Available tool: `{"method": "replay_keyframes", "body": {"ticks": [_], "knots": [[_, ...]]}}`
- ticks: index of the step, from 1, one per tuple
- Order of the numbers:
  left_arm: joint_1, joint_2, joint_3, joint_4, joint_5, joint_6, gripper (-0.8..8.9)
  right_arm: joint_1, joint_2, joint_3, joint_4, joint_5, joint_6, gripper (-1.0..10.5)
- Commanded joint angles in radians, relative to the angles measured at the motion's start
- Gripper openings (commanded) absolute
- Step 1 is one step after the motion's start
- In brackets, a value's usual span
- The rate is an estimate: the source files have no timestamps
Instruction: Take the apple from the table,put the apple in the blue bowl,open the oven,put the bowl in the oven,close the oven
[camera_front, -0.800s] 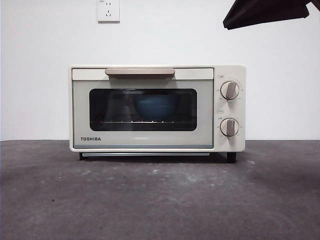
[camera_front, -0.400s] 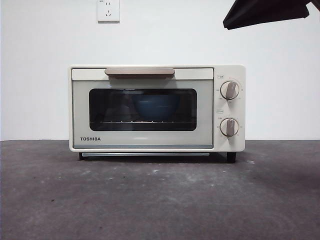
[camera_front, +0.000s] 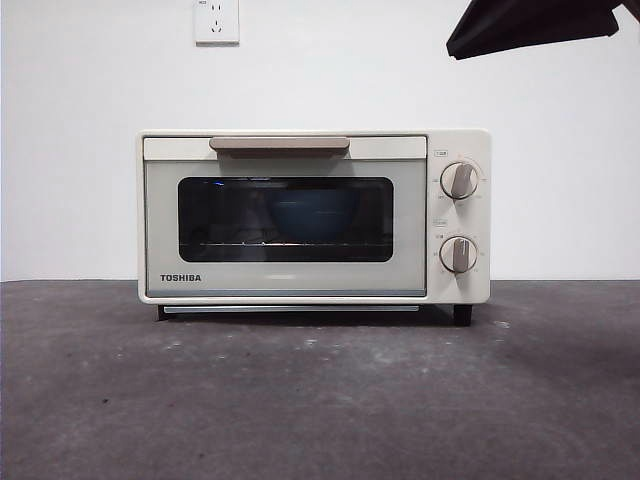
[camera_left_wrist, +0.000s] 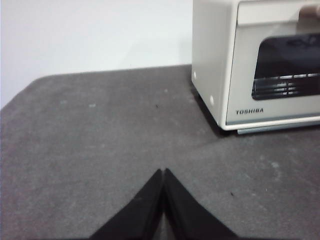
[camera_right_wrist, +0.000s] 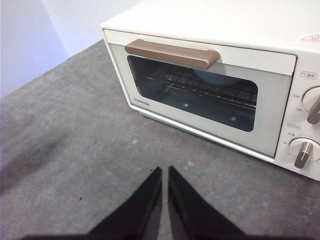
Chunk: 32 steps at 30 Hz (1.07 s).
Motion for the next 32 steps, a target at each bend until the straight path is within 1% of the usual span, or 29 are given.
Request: {"method": "replay_keyframes", "body": {"ticks": [1,4,8,32], "knots": [[0.003,-0.003,-0.021,-0.004,-0.002,-0.010,0.08,0.009,0.006,0.002,0.010,0.003,-0.008,0.0],[0.003,-0.003,-0.024,-0.051,-0.002,-0.041,0.08,0.009,0.006,0.002,0.010,0.004,-0.008,0.0],[0.003,-0.003,-0.024,-0.047,-0.002,-0.095,0.08,0.009,0.006,0.002,0.010,0.003,-0.008,0.0],[0.003,-0.003,-0.024,-0.045,-0.002,-0.097,0.08,0.009,0.005,0.002,0.007,0.004,-0.009,0.0]]}}
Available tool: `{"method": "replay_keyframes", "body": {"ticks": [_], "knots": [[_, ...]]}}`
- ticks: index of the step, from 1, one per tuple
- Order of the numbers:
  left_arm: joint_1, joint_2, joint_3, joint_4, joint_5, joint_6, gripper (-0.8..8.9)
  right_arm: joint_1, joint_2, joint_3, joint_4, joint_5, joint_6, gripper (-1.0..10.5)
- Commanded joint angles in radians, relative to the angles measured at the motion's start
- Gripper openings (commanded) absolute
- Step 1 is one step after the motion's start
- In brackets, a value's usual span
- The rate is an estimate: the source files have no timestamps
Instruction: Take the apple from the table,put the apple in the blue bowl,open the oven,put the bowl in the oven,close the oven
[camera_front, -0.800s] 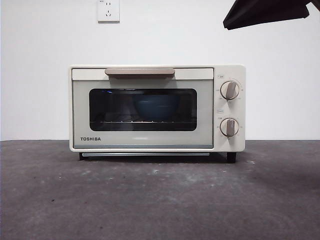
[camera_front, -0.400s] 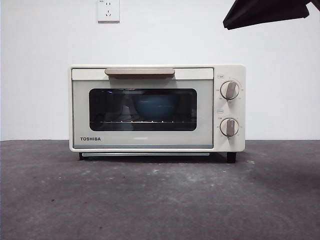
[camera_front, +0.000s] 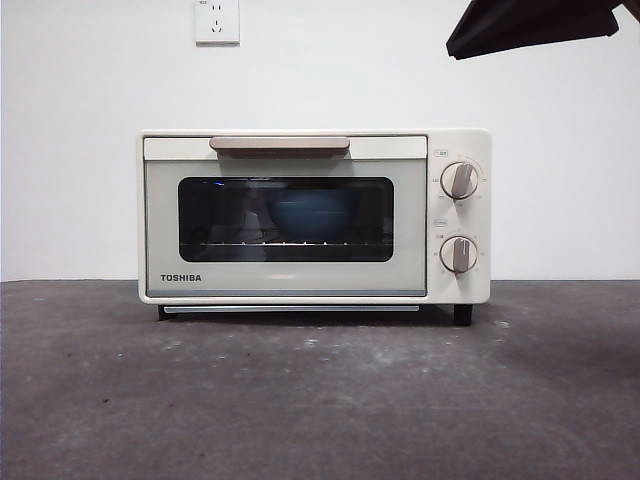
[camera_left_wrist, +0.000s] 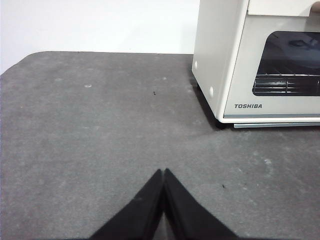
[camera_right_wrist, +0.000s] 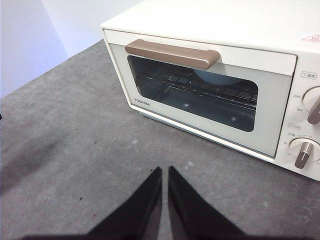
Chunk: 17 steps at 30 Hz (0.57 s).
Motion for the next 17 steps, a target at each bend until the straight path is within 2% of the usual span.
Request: {"method": "replay_keyframes", "body": {"ticks": [1,4,7,12,17], "knots": [[0.003,-0.002,-0.024,-0.001,-0.001,-0.007,0.08,0.008,0.000,0.002,0.003,0.003,-0.018,0.0],[0.003,-0.002,-0.024,-0.001,-0.001,-0.007,0.08,-0.043,-0.050,0.002,0.002,0.049,-0.060,0.0],[0.003,-0.002,-0.024,0.002,-0.001,-0.007,0.08,-0.134,-0.096,-0.001,0.002,0.035,-0.096,0.0],[0.003,-0.002,-0.024,0.006,-0.001,-0.007,0.08,-0.340,-0.205,-0.027,0.002,-0.024,-0.108,0.0],[0.003,-0.002,-0.024,0.006,-0.001,-0.007,0.08,-0.537,-0.335,-0.092,0.008,-0.024,-0.154,0.0]]}}
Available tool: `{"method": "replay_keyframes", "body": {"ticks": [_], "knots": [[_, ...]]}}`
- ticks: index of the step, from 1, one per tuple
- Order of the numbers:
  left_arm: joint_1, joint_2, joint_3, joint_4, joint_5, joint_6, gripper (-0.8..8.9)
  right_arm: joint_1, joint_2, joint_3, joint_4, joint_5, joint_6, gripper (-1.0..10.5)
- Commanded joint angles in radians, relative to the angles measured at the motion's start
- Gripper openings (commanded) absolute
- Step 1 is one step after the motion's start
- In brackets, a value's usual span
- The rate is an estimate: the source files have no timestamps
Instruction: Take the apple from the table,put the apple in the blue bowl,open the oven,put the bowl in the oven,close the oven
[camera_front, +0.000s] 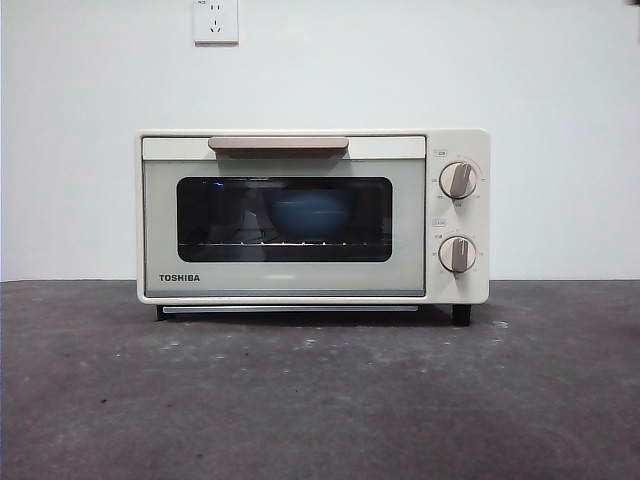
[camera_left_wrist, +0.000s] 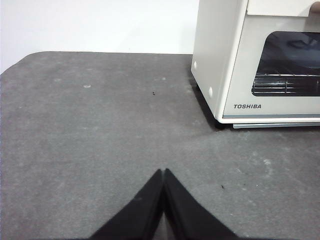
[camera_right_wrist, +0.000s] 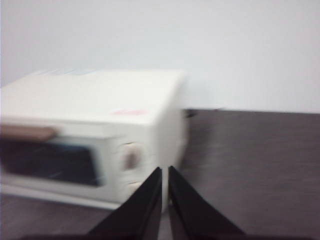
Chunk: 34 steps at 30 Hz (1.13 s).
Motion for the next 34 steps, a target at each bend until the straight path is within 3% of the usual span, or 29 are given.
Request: {"method": "replay_keyframes", "body": {"ticks": [1,9,21,30,34], "knots": [[0.003,-0.002,-0.024,0.006,-0.001,-0.007,0.08,-0.093,-0.063,-0.042,0.016,-0.003,-0.059,0.0],[0.003,-0.002,-0.024,0.006,-0.001,-0.007,0.08,-0.246,-0.257,-0.293,0.188,-0.003,-0.083,0.0],[0.003,-0.002,-0.024,0.005,-0.001,-0.007,0.08,-0.264,-0.454,-0.524,0.238,0.013,-0.072,0.0],[0.003,-0.002,-0.024,0.006,-0.001,-0.007,0.08,-0.262,-0.494,-0.533,0.045,0.012,-0.068,0.0],[0.003,-0.002,-0.024,0.006,-0.001,-0.007,0.08,-0.262,-0.494,-0.531,-0.074,0.009,-0.016,0.0]]}}
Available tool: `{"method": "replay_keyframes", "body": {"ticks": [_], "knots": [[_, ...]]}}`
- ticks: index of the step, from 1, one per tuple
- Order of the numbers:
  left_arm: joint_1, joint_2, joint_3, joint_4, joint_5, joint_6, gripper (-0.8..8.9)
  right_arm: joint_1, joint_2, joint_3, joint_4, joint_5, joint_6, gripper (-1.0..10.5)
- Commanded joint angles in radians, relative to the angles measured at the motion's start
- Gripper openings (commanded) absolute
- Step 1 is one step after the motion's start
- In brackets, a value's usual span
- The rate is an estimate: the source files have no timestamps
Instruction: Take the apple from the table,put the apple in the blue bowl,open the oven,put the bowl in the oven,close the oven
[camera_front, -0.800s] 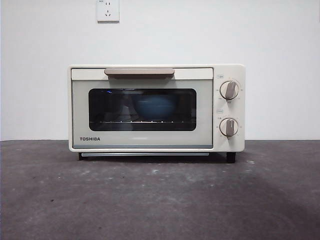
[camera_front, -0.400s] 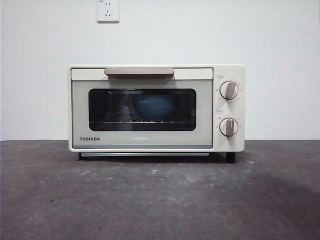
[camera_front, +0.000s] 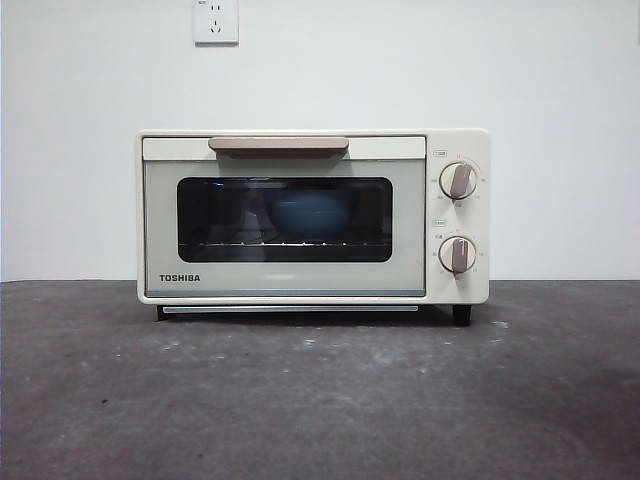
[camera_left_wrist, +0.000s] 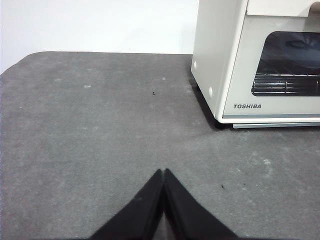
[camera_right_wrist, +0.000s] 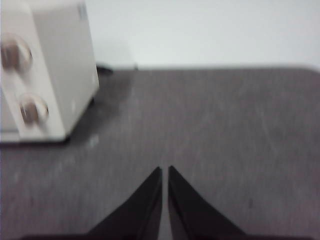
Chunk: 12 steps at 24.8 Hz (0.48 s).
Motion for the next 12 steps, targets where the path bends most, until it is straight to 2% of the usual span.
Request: {"method": "replay_keyframes", "body": {"ticks": [1,12], "knots": [[0.003,-0.002,-0.024,0.005,-0.001,-0.007,0.08,0.000,-0.002,-0.002,-0.022,-0.002,0.043,0.0],[0.003,-0.002,-0.024,0.007,-0.001,-0.007,0.08,0.000,-0.002,-0.002,0.058,0.002,0.041,0.0]]}}
